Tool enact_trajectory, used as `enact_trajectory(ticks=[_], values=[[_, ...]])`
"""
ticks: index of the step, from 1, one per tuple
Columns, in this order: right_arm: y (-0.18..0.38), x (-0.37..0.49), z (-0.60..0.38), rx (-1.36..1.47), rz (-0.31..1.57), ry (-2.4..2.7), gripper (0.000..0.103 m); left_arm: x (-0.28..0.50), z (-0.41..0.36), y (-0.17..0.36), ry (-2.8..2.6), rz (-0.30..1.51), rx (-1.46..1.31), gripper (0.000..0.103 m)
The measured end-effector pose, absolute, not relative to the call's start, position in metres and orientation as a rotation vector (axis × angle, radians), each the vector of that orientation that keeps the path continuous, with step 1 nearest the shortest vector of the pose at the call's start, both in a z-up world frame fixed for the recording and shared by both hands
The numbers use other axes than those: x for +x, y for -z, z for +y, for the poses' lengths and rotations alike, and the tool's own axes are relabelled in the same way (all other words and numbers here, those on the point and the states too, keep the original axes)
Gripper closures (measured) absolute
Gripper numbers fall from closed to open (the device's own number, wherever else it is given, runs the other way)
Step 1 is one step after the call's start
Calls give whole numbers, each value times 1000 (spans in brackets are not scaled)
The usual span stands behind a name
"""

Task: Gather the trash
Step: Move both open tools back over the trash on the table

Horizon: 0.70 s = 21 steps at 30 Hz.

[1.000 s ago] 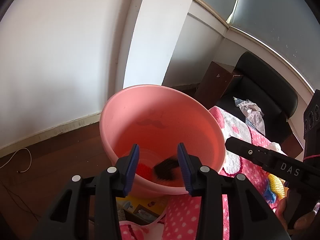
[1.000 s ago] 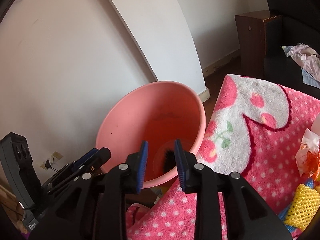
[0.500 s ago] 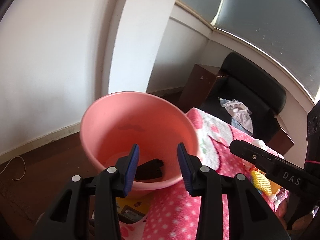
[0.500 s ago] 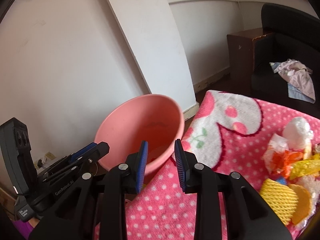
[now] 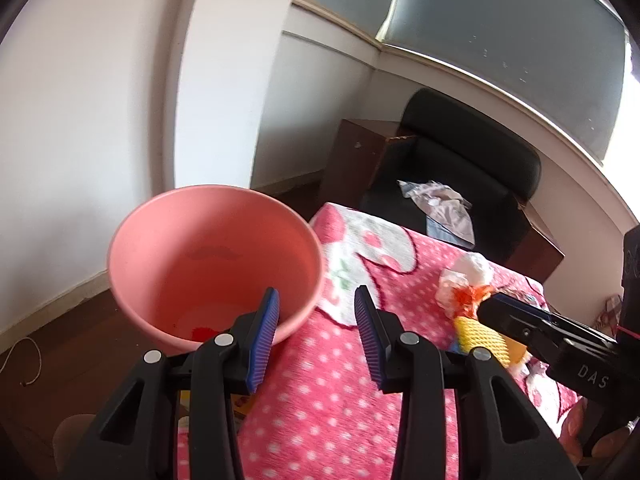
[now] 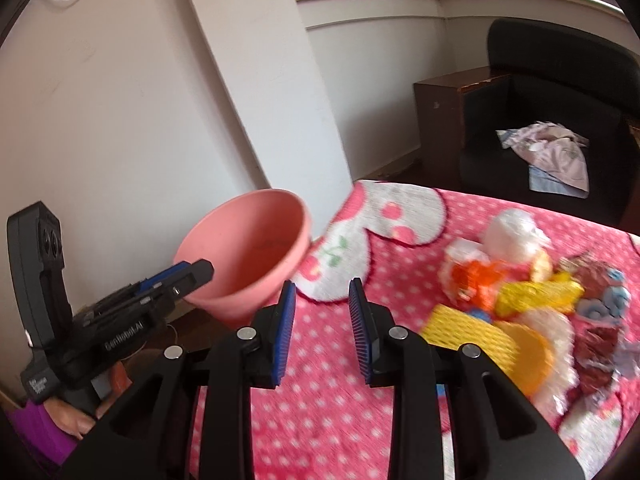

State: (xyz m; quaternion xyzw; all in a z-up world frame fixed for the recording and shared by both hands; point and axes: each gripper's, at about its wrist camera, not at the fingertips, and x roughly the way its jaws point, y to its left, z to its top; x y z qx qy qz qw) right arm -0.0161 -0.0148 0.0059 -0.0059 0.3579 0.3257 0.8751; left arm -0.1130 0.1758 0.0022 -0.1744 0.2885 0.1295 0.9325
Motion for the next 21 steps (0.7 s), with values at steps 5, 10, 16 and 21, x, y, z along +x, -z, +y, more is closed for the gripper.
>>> enact_trajectory(ticks=[5, 10, 16, 21], values=[[-5, -27, -49, -21, 732, -614, 75, -107, 155, 0, -205, 609, -339, 70], [1, -33, -91, 1, 729, -539, 75, -96, 129, 6, -138, 643, -317, 75], [12, -35, -127, 43, 749, -468, 75, -81, 101, 13, -65, 679, -292, 78], [21, -33, -152, 86, 763, -425, 75, -72, 81, 18, -18, 709, -269, 78]])
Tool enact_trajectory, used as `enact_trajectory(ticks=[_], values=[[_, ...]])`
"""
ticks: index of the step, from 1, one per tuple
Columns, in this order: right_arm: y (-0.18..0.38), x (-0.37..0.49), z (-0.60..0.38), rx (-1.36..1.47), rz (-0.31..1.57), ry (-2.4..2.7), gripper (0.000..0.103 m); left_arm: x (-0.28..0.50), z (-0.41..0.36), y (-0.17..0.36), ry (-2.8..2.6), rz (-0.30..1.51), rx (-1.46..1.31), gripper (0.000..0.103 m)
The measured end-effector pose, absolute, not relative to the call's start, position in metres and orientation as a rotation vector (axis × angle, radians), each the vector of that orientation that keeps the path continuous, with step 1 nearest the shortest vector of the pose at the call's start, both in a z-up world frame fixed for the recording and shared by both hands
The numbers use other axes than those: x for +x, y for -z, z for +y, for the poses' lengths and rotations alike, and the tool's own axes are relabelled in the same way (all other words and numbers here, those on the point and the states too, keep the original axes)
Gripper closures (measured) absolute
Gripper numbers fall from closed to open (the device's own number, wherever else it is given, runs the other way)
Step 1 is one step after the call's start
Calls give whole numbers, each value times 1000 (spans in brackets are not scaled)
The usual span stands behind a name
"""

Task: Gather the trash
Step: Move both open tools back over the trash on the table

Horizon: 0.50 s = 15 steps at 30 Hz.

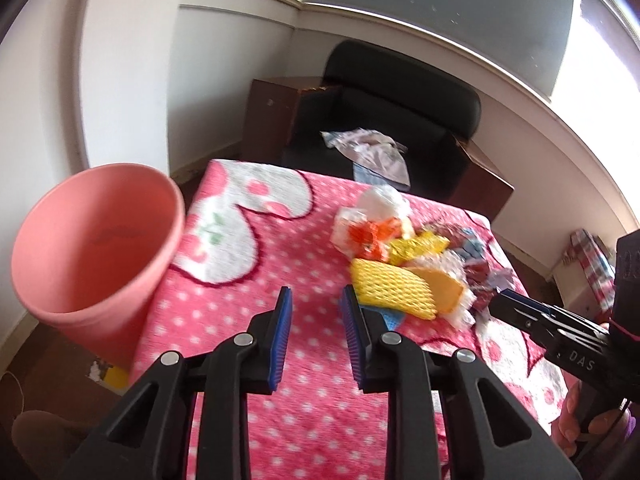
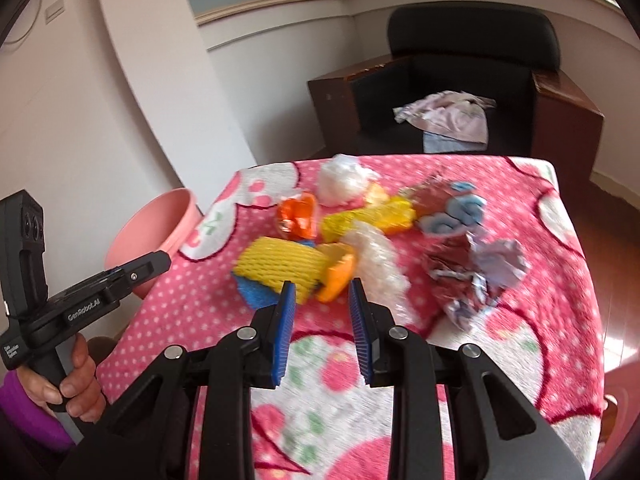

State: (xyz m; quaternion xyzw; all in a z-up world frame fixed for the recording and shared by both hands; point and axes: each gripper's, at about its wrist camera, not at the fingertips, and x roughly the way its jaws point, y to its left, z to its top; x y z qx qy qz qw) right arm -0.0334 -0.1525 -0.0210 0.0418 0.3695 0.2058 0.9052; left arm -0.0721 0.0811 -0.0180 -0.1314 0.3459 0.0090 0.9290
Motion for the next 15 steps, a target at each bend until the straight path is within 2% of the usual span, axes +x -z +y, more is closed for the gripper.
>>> enact_trajectory(ticks=[3, 7, 15], values=[[24, -33, -163, 103, 765, -415, 75, -67, 70, 20, 1, 724, -257, 77], [28, -31, -170, 122, 771, -416, 75, -58, 58, 21, 28, 741, -233, 67], [34, -27, -177, 152, 784, -431, 75, -21, 52, 26, 55, 785, -237, 60]])
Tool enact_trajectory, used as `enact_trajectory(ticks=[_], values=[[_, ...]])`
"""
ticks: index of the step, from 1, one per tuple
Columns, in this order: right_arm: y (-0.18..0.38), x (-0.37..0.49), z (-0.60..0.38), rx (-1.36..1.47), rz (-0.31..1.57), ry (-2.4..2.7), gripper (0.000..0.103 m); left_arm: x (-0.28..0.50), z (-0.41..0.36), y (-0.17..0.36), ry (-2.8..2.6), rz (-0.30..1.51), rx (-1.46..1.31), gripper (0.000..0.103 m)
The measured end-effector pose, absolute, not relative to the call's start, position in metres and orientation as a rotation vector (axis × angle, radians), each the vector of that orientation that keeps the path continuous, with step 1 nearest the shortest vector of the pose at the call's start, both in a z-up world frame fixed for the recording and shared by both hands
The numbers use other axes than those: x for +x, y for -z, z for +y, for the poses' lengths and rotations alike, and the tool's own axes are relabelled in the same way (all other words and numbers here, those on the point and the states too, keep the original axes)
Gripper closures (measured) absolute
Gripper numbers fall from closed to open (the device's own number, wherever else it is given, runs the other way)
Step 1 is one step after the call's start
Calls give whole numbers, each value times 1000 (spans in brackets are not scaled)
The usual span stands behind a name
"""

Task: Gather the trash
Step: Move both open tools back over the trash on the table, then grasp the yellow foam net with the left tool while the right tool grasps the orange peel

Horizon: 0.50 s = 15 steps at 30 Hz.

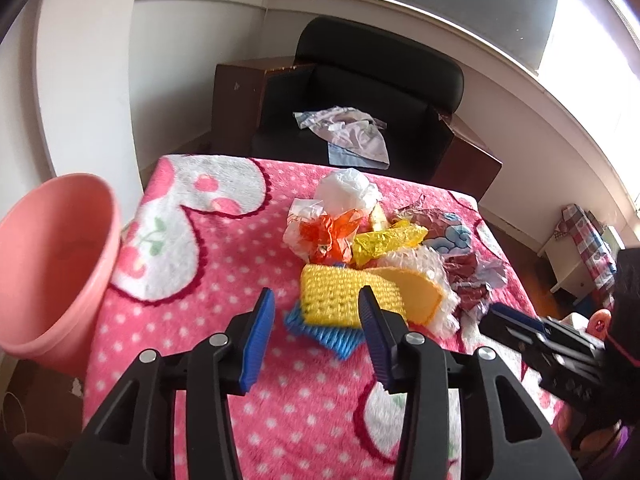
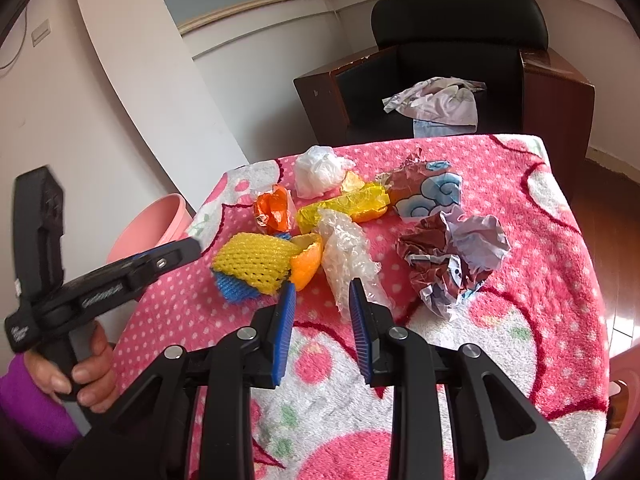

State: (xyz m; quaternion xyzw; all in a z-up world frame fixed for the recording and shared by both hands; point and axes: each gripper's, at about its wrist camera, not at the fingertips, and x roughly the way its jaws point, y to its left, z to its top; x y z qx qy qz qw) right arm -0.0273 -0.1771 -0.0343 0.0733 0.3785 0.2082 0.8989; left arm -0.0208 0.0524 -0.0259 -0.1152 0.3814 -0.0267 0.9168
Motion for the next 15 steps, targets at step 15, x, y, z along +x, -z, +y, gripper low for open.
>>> enact_trajectory(ticks=[15], values=[[43, -19, -168, 158, 812, -483, 75, 0, 32, 45, 117, 811, -181, 93]])
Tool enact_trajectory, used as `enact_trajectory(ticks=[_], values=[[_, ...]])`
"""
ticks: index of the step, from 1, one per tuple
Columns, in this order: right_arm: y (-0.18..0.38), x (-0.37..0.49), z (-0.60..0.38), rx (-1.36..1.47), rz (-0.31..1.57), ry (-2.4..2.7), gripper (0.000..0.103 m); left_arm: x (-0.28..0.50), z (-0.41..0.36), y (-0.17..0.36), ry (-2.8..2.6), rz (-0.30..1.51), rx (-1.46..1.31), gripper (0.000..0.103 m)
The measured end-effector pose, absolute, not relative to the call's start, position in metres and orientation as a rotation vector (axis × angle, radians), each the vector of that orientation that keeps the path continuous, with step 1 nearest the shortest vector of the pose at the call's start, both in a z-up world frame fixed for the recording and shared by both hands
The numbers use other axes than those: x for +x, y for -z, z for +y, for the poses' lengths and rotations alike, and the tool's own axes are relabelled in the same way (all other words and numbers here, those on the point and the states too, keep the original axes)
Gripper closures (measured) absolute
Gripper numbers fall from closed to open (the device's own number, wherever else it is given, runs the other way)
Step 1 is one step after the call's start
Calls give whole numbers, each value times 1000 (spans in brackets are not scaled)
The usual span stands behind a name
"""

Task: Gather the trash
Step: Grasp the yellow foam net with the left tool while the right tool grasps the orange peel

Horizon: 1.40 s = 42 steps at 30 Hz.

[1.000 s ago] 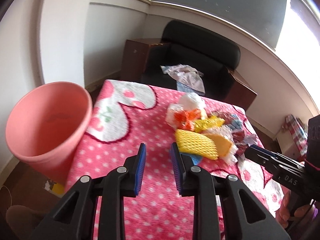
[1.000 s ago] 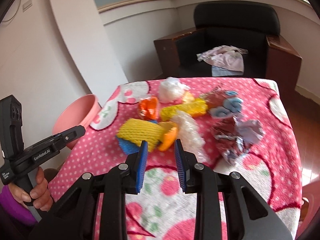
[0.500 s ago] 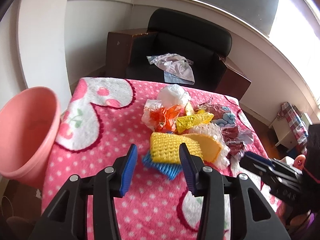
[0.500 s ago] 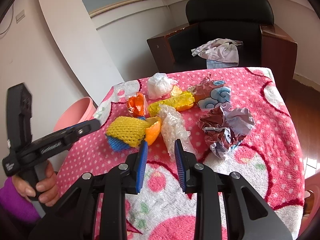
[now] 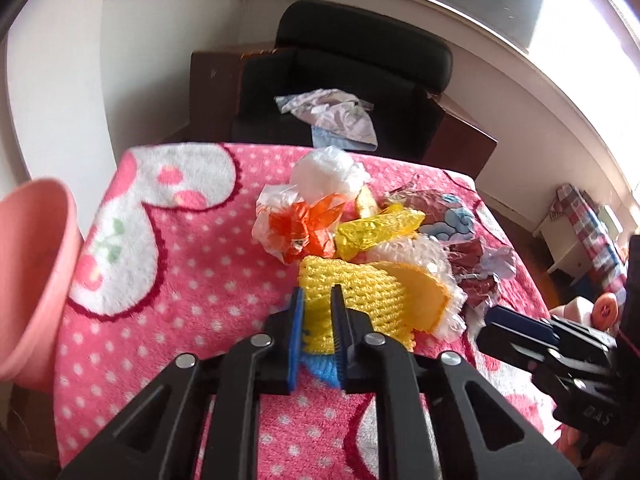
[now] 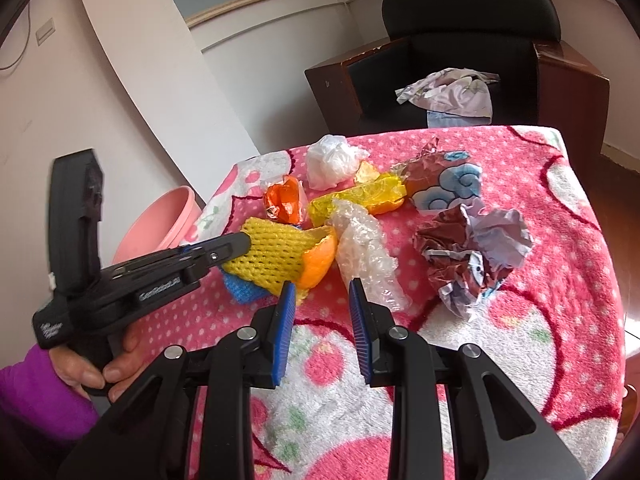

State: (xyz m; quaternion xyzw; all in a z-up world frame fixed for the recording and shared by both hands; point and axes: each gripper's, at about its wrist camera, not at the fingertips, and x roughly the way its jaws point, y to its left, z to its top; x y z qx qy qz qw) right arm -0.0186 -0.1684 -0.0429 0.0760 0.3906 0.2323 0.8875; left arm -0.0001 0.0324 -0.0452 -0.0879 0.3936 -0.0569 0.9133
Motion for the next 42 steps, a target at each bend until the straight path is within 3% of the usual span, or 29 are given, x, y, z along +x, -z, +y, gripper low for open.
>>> enact_trajectory(ticks=[20, 21, 22, 25, 42], values=[[52, 9, -143, 153, 834, -454, 75, -57, 63, 17, 90, 714, -247, 97], [52, 9, -143, 154, 831, -449, 78, -58, 65, 16, 87, 712, -250, 97], [52, 9, -144, 155, 831, -445, 88, -59, 67, 16, 82, 709, -254, 97], [51, 7, -146, 153, 831, -430, 91, -62, 72, 14, 76, 699, -266, 97], [-4, -14, -155, 134, 667, -403, 98, -83, 102, -2, 20, 612, -309, 97]])
